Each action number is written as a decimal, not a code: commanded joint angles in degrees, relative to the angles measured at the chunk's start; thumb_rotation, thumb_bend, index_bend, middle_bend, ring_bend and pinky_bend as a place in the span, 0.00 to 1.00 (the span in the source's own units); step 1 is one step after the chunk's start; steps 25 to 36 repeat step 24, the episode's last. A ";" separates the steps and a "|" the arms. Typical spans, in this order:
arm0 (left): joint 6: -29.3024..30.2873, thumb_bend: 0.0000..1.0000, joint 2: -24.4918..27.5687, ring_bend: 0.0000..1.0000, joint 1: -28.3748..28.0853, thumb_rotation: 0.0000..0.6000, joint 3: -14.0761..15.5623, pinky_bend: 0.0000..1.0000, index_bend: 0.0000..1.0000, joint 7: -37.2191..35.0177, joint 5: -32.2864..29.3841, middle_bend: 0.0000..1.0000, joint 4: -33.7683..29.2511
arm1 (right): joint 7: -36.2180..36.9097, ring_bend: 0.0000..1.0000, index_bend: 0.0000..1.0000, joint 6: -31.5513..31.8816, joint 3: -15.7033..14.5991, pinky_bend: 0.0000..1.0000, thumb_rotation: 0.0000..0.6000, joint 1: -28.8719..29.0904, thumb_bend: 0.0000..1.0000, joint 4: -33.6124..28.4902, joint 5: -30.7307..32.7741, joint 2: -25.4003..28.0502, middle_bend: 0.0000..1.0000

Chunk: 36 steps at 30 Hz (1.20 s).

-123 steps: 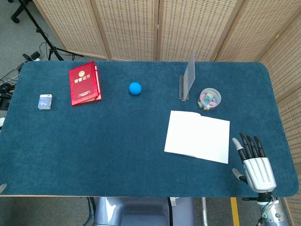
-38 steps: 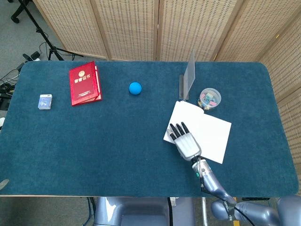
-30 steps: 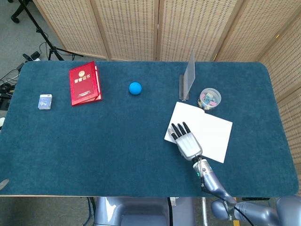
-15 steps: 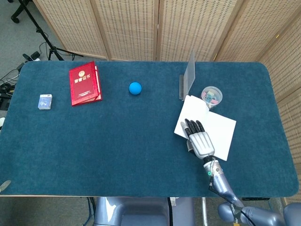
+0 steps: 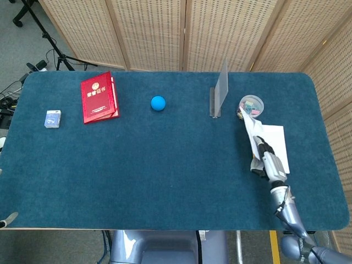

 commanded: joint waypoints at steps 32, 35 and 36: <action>1.58 0.00 -1.01 0.00 0.11 1.00 -0.64 0.00 0.00 2.85 0.24 0.00 -1.56 | -10.20 0.00 0.00 23.56 -3.66 0.00 1.00 -13.50 0.00 -15.37 -8.74 18.67 0.00; 1.58 0.00 -1.01 0.00 0.11 1.00 -0.64 0.00 0.00 2.85 0.24 0.00 -1.56 | -10.20 0.00 0.00 23.56 -3.66 0.00 1.00 -13.50 0.00 -15.37 -8.74 18.67 0.00; 1.58 0.00 -1.01 0.00 0.11 1.00 -0.64 0.00 0.00 2.85 0.24 0.00 -1.56 | -10.20 0.00 0.00 23.56 -3.66 0.00 1.00 -13.50 0.00 -15.37 -8.74 18.67 0.00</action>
